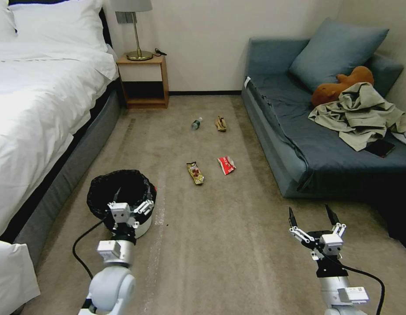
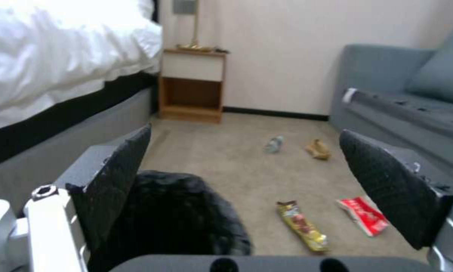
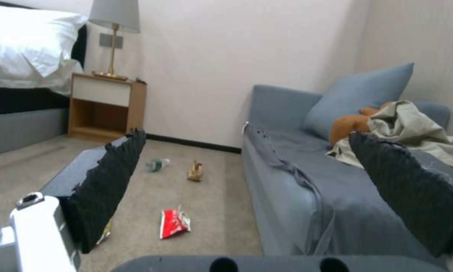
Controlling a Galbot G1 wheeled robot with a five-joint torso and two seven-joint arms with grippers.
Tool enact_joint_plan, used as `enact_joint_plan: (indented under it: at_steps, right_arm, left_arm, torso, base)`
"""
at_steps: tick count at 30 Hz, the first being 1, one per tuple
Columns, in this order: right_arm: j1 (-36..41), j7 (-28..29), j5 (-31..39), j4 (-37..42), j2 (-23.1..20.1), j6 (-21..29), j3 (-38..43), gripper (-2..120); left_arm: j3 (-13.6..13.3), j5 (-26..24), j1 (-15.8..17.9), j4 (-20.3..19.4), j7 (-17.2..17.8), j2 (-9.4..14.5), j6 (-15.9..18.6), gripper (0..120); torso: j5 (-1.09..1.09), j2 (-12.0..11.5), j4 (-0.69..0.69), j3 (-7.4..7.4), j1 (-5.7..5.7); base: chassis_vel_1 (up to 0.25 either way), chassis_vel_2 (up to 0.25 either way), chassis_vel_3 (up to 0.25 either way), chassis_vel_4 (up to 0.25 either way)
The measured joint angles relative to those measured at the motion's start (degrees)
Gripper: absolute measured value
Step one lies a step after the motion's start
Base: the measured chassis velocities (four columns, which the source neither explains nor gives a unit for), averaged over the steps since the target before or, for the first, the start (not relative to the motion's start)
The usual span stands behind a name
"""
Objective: Pick up the trash bin, then pick up the garbage on the floor and place it into the trash bin.
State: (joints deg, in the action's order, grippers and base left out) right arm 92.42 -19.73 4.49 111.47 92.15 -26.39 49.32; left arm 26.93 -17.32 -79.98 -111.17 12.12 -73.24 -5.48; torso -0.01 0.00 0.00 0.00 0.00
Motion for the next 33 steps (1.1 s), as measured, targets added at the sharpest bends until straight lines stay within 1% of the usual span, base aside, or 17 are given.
enact_joint_plan:
  at_steps: [2,4,6,8,13,15,16,19,20,23,24,25,26,29,30,32,33]
  right_arm:
    - [0.0,0.0,0.0,0.0,0.0,0.0,0.0,100]
    - [0.0,0.0,0.0,-0.1,0.0,0.2,0.0,100]
    - [0.0,0.0,0.0,-0.2,0.0,0.2,-0.1,100]
    - [-0.1,0.0,0.0,-0.3,0.0,0.4,-0.2,100]
    - [-0.1,0.0,0.0,-0.4,0.0,0.7,-0.3,100]
    - [-0.1,0.0,0.0,-0.5,0.0,0.8,-0.4,100]
    - [-0.1,0.0,0.0,-0.5,0.0,0.8,-0.4,100]
    - [-0.1,0.0,0.0,-0.7,0.0,0.8,-0.6,100]
    - [-0.1,0.0,0.0,-0.7,0.0,0.8,-0.6,100]
    - [0.0,0.0,-0.1,-0.8,0.0,0.8,-0.6,100]
    - [0.0,0.0,-0.1,-0.8,0.0,0.8,-0.6,100]
    - [0.1,0.0,-0.1,-0.9,0.0,0.8,-0.6,100]
    - [0.1,0.0,-0.1,-0.9,0.0,0.8,-0.6,100]
    - [0.1,0.2,0.0,-1.0,0.0,0.8,-0.4,100]
    - [0.1,0.2,0.0,-1.0,0.0,0.8,-0.4,100]
    - [0.0,0.2,0.0,-1.6,0.0,0.8,-0.4,100]
    - [0.0,0.2,0.0,-1.6,0.0,0.8,-0.4,100]
  left_arm:
    - [0.4,-1.3,0.3,-0.7,0.4,0.6,1.5,100]
    - [1.4,-7.4,1.3,-3.3,3.0,3.0,7.1,100]
    - [2.0,-9.4,1.7,-4.0,3.9,3.6,9.1,100]
    - [3.3,-13.7,3.4,-5.3,6.5,4.9,13.5,100]
    - [5.9,-17.7,6.2,-5.3,9.4,7.1,18.0,100]
    - [7.7,-22.3,8.8,-3.6,11.8,9.0,21.5,100]
    - [7.7,-22.3,8.8,-3.6,11.8,9.0,21.5,100]
    - [8.3,-29.1,12.3,-1.1,14.9,11.4,26.7,100]
    - [8.3,-29.1,12.3,-1.1,14.9,11.4,26.7,100]
    - [7.3,-33.7,15.8,1.6,18.0,13.8,32.3,100]
    - [7.3,-33.7,15.8,1.6,18.0,13.8,32.3,100]
    - [6.2,-36.2,17.4,3.0,19.5,15.2,35.8,100]
    - [6.2,-36.2,17.4,3.0,19.5,15.2,35.8,100]
    - [4.9,-40.4,20.7,6.9,22.2,18.7,40.6,100]
    - [4.9,-40.4,20.7,6.9,22.2,18.7,40.6,100]
    - [4.6,-42.8,22.9,10.4,22.4,22.0,42.6,100]
    - [4.6,-42.8,22.9,10.4,22.4,22.0,42.6,100]
  torso:
    - [0.0,0.0,0.0,0.0,0.0]
    - [0.01,0.0,0.0,0.0,0.0]
    - [0.0,0.0,0.0,0.0,0.0]
    - [0.0,0.0,0.01,0.0,0.0]
    - [0.0,0.0,0.0,0.0,0.0]
    - [0.0,0.0,0.0,0.0,0.0]
    - [0.0,0.0,0.0,0.0,0.0]
    - [0.0,0.0,0.01,0.0,0.0]
    - [0.0,0.0,0.01,0.0,0.0]
    - [0.0,0.0,0.0,0.0,0.0]
    - [0.0,0.0,0.0,0.0,0.0]
    - [0.0,0.0,0.0,0.0,0.0]
    - [0.0,0.0,0.0,0.0,0.0]
    - [-0.01,0.0,-0.01,0.0,0.0]
    - [-0.01,0.0,-0.01,0.0,0.0]
    - [-0.01,0.0,0.0,0.0,0.0]
    - [-0.01,0.0,0.0,0.0,0.0]
  base:
    - [0.0,0.0,0.0,0.0]
    - [0.0,0.0,0.0,0.0]
    - [0.0,0.0,0.0,0.0]
    - [0.0,0.0,0.0,0.0]
    - [0.0,0.0,0.0,0.0]
    - [0.0,0.0,0.0,0.0]
    - [0.0,0.0,0.0,0.0]
    - [0.0,0.0,0.0,0.0]
    - [0.0,0.0,0.0,0.0]
    - [0.0,0.0,0.0,0.0]
    - [0.0,0.0,0.0,0.0]
    - [0.0,0.0,0.0,0.0]
    - [0.0,0.0,0.0,0.0]
    - [0.0,0.0,0.0,0.0]
    - [0.0,0.0,0.0,0.0]
    - [0.0,0.0,0.0,0.0]
    - [0.0,0.0,0.0,0.0]
